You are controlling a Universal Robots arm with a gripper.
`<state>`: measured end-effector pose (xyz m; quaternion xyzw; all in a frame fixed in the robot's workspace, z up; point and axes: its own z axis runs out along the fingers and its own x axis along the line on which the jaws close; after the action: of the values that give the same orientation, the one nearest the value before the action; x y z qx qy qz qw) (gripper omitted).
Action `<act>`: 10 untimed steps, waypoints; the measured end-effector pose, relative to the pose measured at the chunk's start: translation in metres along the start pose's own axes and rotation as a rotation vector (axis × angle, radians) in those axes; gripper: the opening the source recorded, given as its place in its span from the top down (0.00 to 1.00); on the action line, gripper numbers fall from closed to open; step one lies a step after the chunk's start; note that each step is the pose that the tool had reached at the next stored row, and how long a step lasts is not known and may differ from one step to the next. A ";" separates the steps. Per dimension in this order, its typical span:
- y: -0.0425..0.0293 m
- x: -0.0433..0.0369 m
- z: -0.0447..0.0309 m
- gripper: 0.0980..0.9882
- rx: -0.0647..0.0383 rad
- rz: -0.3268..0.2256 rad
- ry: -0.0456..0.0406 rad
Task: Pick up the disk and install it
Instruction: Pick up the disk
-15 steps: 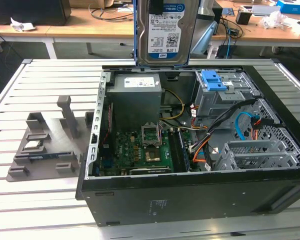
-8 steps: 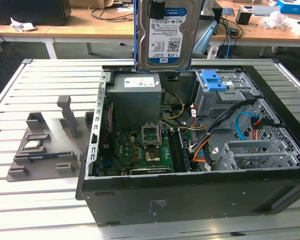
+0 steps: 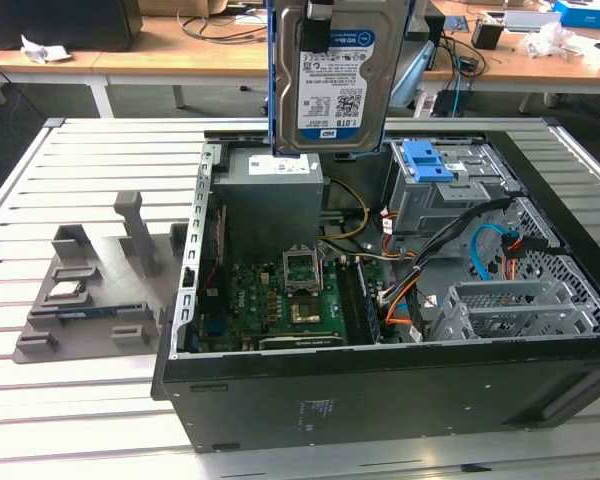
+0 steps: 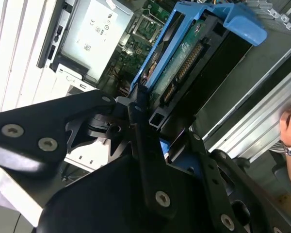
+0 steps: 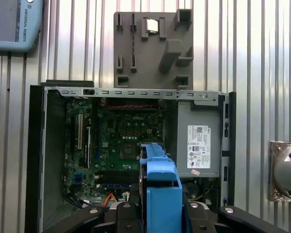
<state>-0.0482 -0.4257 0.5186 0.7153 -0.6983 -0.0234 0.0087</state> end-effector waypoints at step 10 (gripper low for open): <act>-0.0005 0.0134 0.0167 0.70 0.000 0.000 -0.0001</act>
<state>-0.0482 -0.4387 0.5016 0.7153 -0.6984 -0.0235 0.0087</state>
